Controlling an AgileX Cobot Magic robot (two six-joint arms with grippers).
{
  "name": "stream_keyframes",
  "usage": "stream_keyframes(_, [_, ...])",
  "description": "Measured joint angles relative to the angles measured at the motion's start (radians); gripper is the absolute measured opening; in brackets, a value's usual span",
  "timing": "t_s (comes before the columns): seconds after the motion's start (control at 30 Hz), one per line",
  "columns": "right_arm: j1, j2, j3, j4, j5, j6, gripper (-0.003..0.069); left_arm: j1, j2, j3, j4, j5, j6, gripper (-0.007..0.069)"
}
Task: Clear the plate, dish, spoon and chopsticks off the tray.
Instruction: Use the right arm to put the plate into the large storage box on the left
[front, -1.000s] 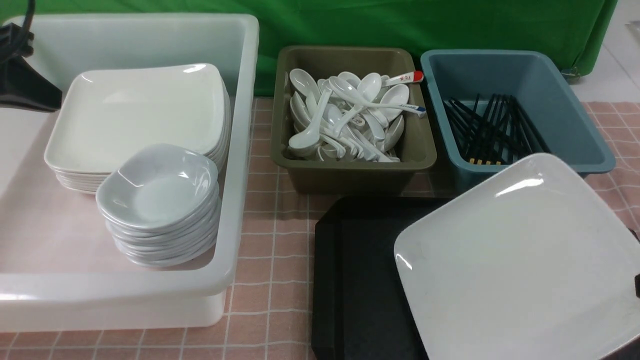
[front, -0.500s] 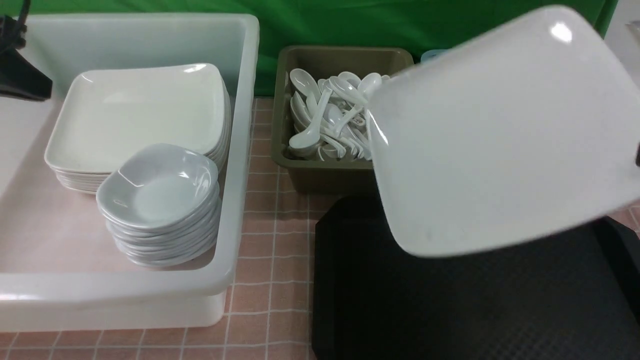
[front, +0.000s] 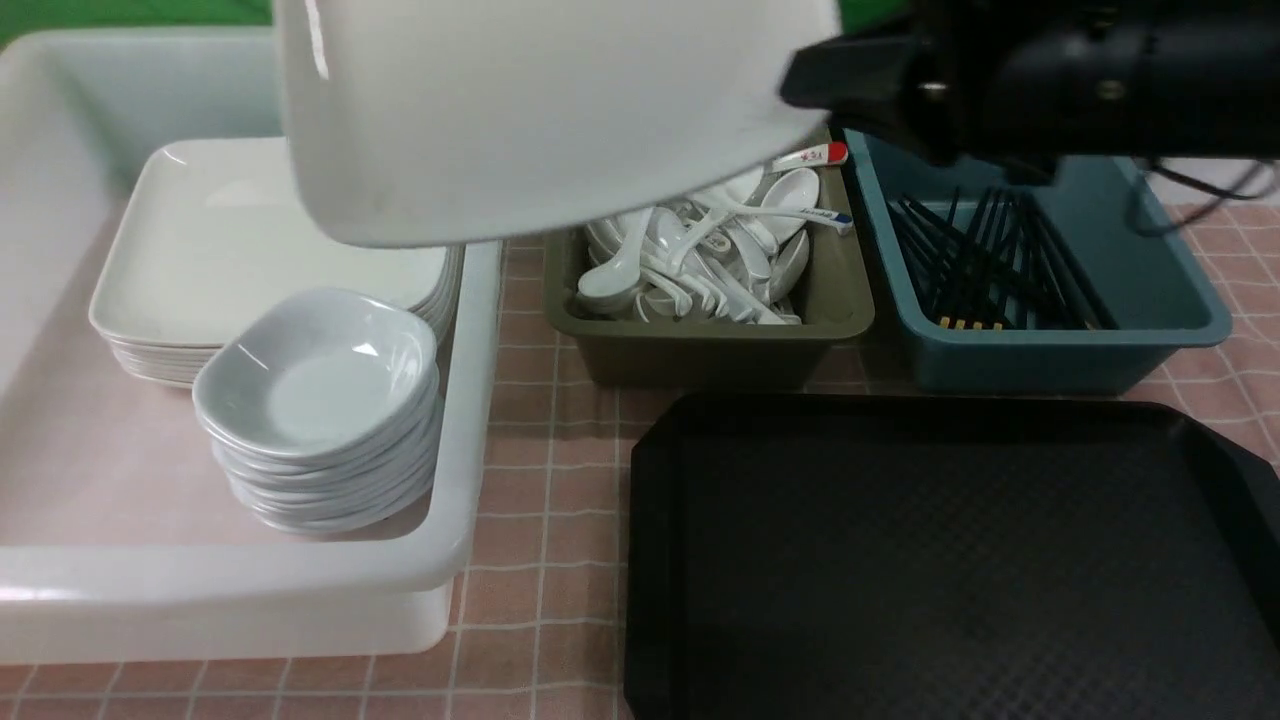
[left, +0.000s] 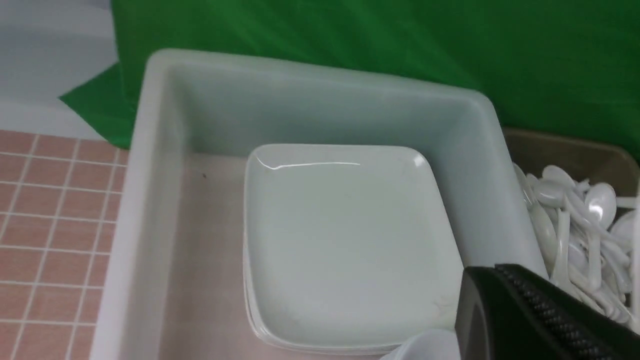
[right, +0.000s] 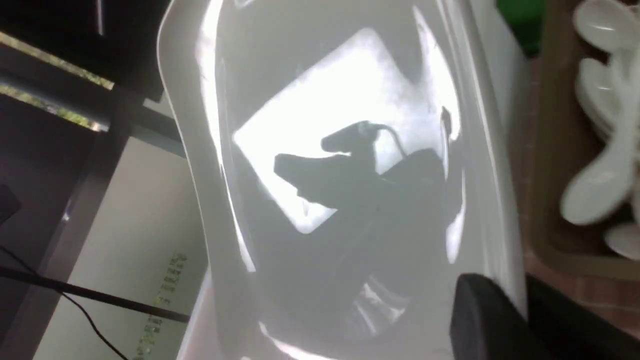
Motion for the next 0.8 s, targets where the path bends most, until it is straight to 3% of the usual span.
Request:
stream_keyframes(0.23, [0.178,0.309,-0.335,0.016,-0.133,0.077,0.0076,0.014,-0.024,0.0,0.006,0.0,-0.029,0.0])
stream_keyframes(0.37, [0.238,0.545,-0.595,0.018,-0.153,0.202,0.0076,0.014,-0.024,0.0,0.007,0.0,-0.054,0.0])
stream_keyframes(0.6, [0.248,0.77,-0.785,0.019,-0.213,0.314,0.0076,0.014,-0.024,0.0,0.018,0.0,-0.055,0.0])
stream_keyframes(0.8, [0.242,0.824,-0.795,0.003,-0.257,0.318,0.0076,0.014,-0.024,0.0,0.039,0.0,-0.056,0.0])
